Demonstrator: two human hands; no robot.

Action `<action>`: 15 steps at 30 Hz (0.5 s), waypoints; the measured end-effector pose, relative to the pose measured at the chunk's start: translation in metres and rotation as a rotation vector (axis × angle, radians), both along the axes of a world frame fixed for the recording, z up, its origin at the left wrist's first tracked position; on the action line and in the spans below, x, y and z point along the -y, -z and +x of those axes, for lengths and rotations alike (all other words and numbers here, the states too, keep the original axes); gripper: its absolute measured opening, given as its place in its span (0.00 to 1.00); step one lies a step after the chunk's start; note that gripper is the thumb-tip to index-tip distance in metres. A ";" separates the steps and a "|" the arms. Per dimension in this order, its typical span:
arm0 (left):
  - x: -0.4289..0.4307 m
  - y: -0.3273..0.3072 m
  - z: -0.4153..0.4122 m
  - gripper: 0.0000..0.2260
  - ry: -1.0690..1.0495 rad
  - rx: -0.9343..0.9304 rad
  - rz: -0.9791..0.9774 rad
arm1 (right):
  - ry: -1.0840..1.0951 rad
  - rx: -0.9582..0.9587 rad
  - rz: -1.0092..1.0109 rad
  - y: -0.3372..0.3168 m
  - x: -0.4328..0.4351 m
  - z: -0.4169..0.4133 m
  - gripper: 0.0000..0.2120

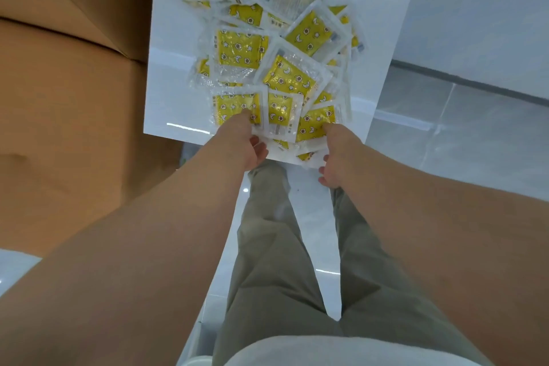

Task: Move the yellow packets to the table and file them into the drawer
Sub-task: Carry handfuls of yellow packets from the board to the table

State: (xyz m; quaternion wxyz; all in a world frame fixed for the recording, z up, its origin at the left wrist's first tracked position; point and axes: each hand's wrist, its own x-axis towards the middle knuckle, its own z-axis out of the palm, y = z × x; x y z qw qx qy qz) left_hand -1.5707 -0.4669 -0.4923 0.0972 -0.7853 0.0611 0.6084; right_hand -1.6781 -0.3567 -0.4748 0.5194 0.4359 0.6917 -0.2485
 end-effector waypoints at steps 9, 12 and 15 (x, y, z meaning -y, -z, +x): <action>-0.001 0.008 -0.006 0.14 0.098 0.052 -0.006 | 0.058 0.066 -0.014 0.007 0.014 -0.001 0.14; 0.002 0.013 -0.002 0.14 0.242 0.089 -0.068 | 0.007 0.053 -0.043 0.004 0.013 -0.004 0.15; 0.006 0.022 0.002 0.40 0.334 0.300 -0.190 | -0.025 0.026 -0.073 0.005 0.016 -0.005 0.19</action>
